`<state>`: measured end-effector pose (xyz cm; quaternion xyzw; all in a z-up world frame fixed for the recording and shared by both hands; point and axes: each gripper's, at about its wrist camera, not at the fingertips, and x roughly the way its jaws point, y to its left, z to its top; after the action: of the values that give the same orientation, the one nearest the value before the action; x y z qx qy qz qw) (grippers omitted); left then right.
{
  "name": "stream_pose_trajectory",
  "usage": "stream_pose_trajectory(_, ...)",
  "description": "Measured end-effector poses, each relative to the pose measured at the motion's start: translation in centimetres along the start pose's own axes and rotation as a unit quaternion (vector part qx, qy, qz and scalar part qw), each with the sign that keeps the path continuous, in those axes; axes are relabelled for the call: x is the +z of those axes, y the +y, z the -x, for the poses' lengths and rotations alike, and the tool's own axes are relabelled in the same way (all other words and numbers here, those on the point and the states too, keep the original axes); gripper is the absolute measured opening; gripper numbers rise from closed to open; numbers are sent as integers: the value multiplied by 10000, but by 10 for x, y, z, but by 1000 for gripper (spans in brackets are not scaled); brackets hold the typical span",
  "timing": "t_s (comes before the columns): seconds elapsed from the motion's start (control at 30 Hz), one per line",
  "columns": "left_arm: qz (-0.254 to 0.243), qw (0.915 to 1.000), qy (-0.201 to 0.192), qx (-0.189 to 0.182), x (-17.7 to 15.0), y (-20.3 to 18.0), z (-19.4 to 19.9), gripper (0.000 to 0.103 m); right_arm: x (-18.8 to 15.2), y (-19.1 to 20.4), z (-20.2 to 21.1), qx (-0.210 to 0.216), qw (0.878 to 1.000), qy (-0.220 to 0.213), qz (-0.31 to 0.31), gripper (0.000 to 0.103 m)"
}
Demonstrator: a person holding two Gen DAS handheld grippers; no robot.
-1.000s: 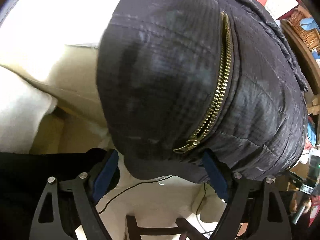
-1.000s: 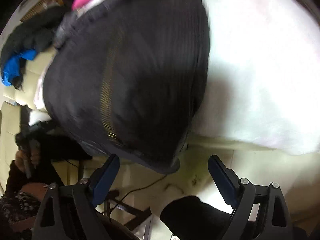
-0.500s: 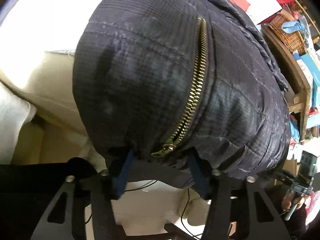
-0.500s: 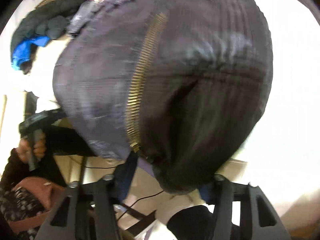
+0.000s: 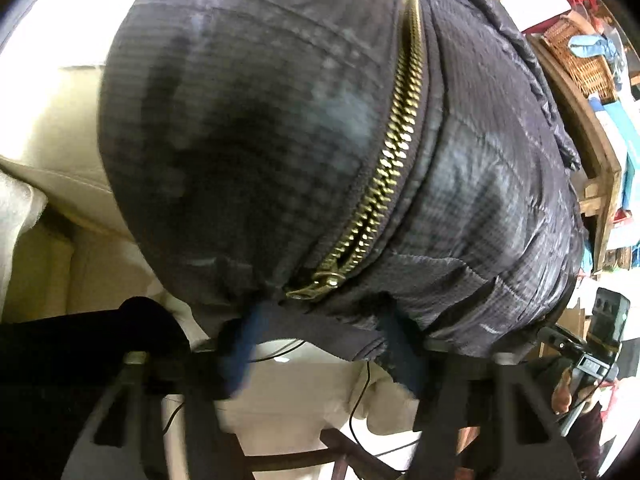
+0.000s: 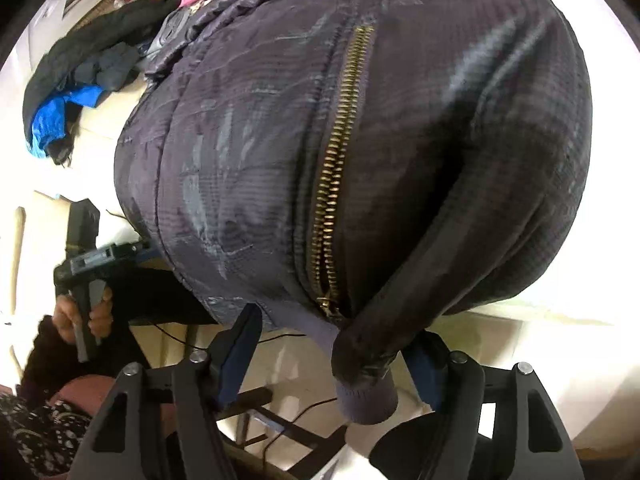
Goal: Fold large clothes
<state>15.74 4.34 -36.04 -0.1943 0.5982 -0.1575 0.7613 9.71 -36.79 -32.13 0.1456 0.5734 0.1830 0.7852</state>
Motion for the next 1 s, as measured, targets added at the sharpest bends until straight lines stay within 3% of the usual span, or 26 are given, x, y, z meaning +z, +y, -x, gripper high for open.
stream_pose_trajectory(0.03,-8,10000,-29,-73,-1,1,2,32,-2,3,5,-65,9999,-95,50,50)
stream_pose_trajectory(0.1,-84,9999,-84,-76,-2,-4,7,24,-8,10,18,-96,9996,-277,55,32)
stream_pose_trajectory(0.17,-189,9995,-135,-201,-7,-8,16,5,-11,13,38,110,9986,-524,26,30)
stream_pose_trajectory(0.2,-229,9989,-188,-354,-12,-17,20,2,-14,19,45,134,9980,-612,73,29)
stream_pose_trajectory(0.27,-429,9951,-329,-829,-17,-27,39,0,-15,33,66,282,9960,-808,255,29)
stream_pose_trajectory(0.37,-1122,9879,-525,-932,-23,-55,69,0,-9,54,89,470,9920,-1053,512,28)
stream_pose_trajectory(0.53,-1117,9801,-868,-1393,2,-67,100,0,13,76,100,736,9880,-1167,702,28)
stream_pose_trajectory(0.67,-1036,9850,-915,-1034,25,-62,101,0,26,79,73,729,9910,-947,607,29)
stream_pose_trajectory(0.87,-677,9909,-744,-897,5,-38,93,0,18,65,61,784,9931,-767,423,29)
stream_pose_trajectory(1.0,-314,9956,-695,-539,-3,-21,83,0,20,66,58,845,9927,-791,337,29)
